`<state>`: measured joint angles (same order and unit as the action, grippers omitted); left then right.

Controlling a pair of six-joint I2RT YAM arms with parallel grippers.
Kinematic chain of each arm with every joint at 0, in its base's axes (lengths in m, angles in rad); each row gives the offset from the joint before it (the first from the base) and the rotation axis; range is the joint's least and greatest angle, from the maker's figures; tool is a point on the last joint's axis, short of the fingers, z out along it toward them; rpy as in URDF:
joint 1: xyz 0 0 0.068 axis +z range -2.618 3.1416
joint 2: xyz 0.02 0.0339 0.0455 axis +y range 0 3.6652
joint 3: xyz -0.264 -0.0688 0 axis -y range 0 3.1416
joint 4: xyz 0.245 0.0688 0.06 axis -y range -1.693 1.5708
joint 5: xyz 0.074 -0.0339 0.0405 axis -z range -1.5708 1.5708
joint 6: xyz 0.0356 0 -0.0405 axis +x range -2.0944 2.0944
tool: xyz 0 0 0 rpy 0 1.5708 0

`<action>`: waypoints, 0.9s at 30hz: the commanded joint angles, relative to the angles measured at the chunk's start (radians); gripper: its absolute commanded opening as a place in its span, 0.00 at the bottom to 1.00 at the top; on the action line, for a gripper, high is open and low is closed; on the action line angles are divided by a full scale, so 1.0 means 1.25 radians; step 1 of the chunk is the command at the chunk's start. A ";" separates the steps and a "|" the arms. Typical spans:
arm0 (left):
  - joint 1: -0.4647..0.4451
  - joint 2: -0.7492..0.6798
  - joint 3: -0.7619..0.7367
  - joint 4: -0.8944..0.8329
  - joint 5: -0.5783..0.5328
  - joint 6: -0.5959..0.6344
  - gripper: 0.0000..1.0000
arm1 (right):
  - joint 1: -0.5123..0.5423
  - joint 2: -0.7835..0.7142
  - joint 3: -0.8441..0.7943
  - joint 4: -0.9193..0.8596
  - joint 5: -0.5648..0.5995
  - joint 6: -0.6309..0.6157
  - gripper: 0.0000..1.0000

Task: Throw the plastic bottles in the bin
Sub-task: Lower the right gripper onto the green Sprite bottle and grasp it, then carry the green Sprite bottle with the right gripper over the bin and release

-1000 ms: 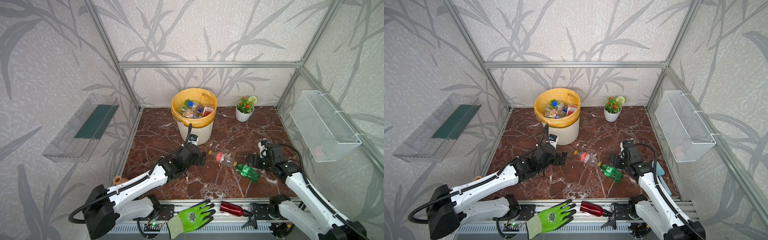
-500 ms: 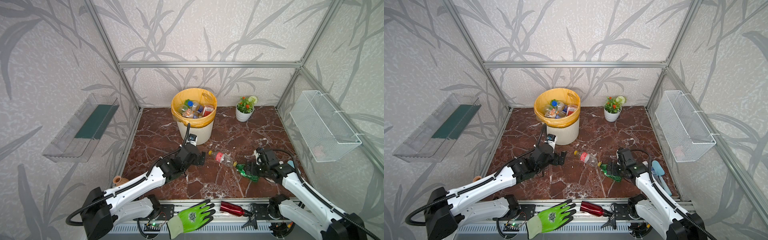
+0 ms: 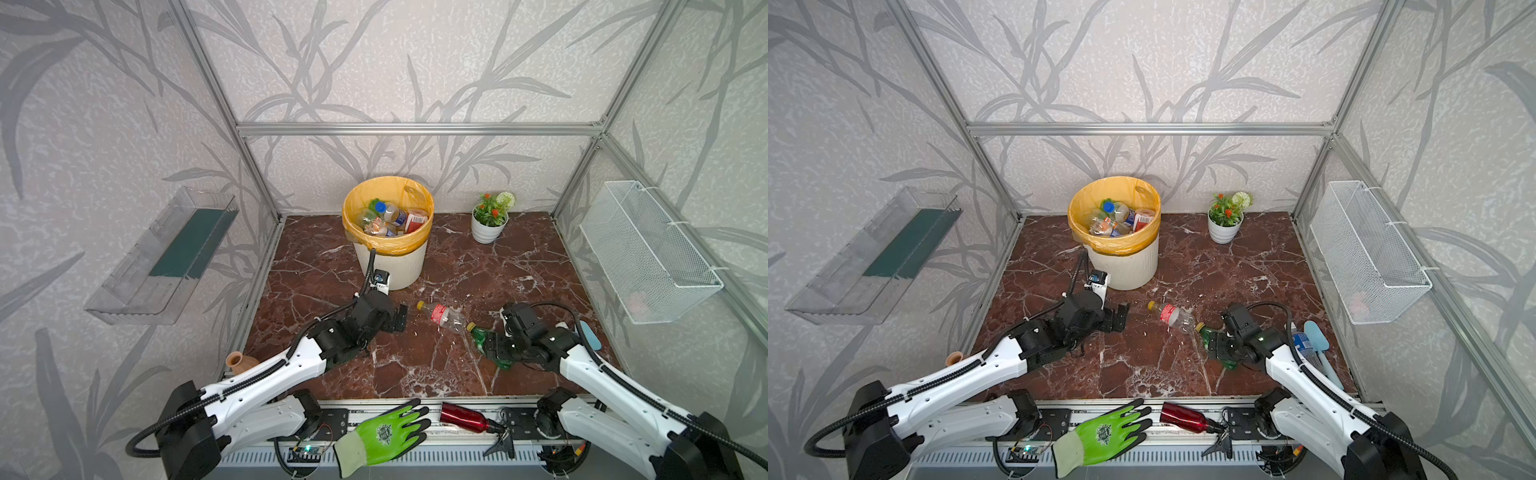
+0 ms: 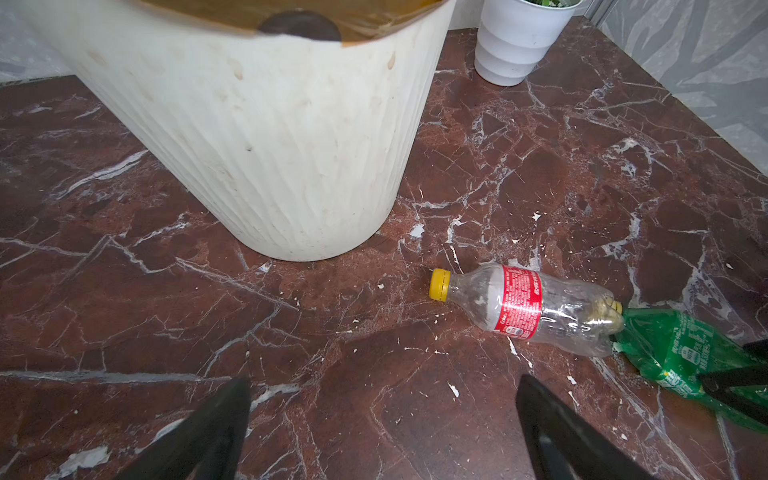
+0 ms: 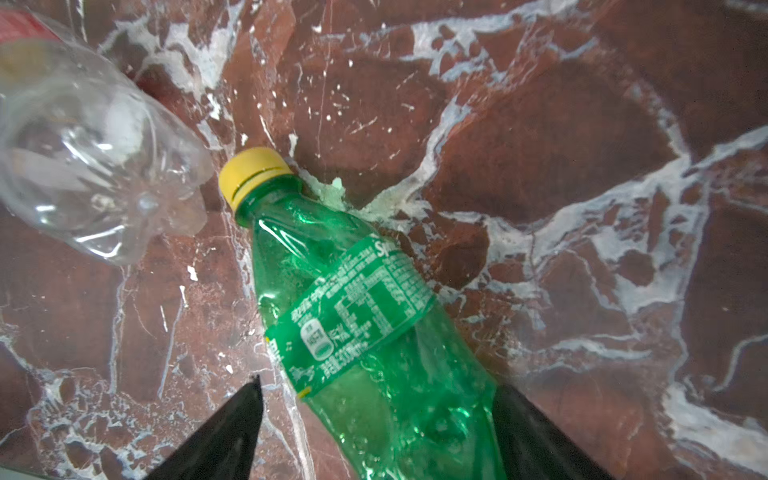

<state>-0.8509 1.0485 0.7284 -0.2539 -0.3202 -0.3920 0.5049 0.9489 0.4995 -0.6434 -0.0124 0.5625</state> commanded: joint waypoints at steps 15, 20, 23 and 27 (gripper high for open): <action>-0.002 -0.067 -0.034 -0.039 -0.081 -0.021 0.99 | 0.077 0.223 0.101 -0.036 0.124 0.041 0.85; -0.002 -0.087 -0.042 -0.049 -0.101 -0.029 0.99 | 0.078 0.278 0.116 -0.023 0.139 0.027 0.85; -0.002 -0.094 -0.040 -0.056 -0.109 -0.029 0.99 | 0.078 0.307 0.122 -0.011 0.140 0.023 0.82; -0.002 -0.105 -0.037 -0.069 -0.120 -0.029 0.99 | 0.078 0.330 0.139 -0.020 0.154 0.018 0.68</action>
<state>-0.8509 0.9371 0.6842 -0.3092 -0.4294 -0.4191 0.5976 1.3476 0.6441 -0.6548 0.1467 0.5938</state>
